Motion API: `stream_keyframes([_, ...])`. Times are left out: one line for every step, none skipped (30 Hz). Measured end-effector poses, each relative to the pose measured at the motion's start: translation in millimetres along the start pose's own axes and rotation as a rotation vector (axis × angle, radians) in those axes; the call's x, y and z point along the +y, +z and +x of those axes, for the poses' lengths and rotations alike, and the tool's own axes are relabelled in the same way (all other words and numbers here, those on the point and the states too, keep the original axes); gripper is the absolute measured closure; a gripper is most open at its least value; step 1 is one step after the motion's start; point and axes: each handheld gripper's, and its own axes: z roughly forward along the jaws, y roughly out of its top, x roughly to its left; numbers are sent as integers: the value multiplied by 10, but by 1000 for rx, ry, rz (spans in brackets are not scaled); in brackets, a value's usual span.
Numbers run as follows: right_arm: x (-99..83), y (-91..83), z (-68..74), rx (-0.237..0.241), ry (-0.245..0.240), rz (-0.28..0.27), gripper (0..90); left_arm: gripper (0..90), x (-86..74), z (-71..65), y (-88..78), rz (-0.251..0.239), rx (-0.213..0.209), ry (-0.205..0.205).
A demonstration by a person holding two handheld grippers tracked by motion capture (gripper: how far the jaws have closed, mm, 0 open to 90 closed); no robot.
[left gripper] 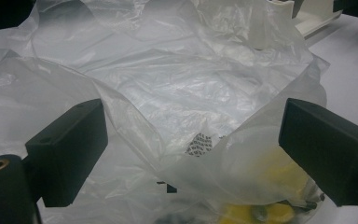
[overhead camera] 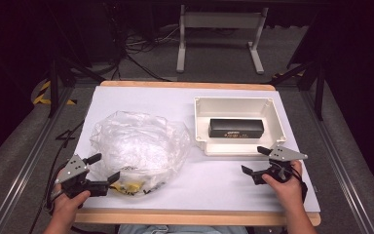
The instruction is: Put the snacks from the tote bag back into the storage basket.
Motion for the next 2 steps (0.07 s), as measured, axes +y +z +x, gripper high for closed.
stream_keyframes([0,0,0,0,0,0,32,90,0,0,0,0,0,0])
stream_keyframes([-3,-4,-7,1,4,-4,31,90,-1,2,1,3,3,-3])
